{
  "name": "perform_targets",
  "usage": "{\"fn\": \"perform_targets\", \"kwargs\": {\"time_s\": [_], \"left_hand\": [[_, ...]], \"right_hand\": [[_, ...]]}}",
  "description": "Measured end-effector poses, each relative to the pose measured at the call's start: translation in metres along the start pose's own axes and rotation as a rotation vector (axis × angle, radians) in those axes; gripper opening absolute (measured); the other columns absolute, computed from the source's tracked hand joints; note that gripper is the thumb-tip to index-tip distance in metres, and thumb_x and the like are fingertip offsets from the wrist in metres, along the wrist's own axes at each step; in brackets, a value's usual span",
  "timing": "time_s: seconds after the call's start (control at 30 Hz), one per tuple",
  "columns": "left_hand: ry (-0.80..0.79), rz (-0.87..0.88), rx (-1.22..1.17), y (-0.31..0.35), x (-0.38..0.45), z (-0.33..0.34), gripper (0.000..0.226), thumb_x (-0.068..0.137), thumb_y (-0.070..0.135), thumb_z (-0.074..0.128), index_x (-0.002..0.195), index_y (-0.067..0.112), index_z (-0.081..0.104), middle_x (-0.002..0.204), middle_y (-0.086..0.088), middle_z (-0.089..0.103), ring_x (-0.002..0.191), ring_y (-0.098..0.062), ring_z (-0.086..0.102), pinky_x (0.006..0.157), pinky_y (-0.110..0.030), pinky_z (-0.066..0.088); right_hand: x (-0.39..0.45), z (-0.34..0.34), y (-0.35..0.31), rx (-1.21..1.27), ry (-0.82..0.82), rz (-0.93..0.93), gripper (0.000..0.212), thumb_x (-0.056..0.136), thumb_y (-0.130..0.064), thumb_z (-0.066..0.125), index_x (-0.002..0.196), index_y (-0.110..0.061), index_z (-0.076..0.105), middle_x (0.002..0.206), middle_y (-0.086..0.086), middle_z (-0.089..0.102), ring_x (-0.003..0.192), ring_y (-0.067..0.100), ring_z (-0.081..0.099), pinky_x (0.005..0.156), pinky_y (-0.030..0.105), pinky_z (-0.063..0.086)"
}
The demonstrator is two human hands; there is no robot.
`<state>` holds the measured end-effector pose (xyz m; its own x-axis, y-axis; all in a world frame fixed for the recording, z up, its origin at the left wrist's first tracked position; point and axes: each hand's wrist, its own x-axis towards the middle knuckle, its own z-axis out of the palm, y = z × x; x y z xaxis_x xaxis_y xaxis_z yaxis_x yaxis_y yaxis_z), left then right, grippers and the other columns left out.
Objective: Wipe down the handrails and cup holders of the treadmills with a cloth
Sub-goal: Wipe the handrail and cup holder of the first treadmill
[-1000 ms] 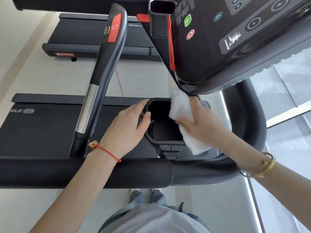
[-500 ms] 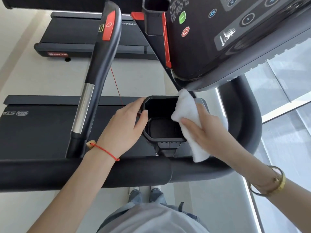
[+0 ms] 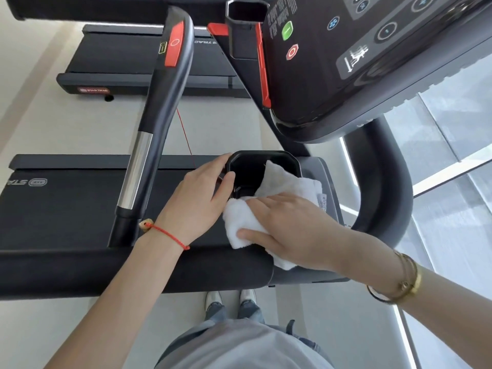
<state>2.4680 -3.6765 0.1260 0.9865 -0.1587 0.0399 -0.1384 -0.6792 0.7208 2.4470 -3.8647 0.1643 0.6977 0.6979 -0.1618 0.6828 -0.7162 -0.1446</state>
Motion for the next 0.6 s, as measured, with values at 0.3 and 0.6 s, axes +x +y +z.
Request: {"fn": "perform_targets", "kwargs": {"time_s": [0.3, 0.6], "left_hand": [[-0.011, -0.018, 0.009, -0.004, 0.001, -0.001, 0.046, 0.1, 0.038, 0.034, 0.144, 0.028, 0.044, 0.115, 0.011, 0.062, 0.098, -0.002, 0.057, 0.091, -0.025, 0.046], [-0.043, -0.01, 0.045, -0.002, -0.016, -0.019, 0.044, 0.104, 0.033, 0.03, 0.147, 0.028, 0.042, 0.137, 0.01, 0.056, 0.124, -0.009, 0.053, 0.103, -0.034, 0.045]], "right_hand": [[-0.015, -0.005, 0.009, -0.077, -0.01, 0.034, 0.043, 0.096, -0.051, 0.031, 0.101, -0.016, 0.055, 0.089, -0.004, 0.062, 0.083, 0.019, 0.06, 0.087, 0.028, 0.041], [0.012, 0.014, -0.031, -0.079, 0.167, 0.281, 0.044, 0.096, -0.058, 0.032, 0.08, -0.018, 0.036, 0.067, -0.004, 0.047, 0.057, 0.017, 0.045, 0.053, 0.025, 0.025]]}}
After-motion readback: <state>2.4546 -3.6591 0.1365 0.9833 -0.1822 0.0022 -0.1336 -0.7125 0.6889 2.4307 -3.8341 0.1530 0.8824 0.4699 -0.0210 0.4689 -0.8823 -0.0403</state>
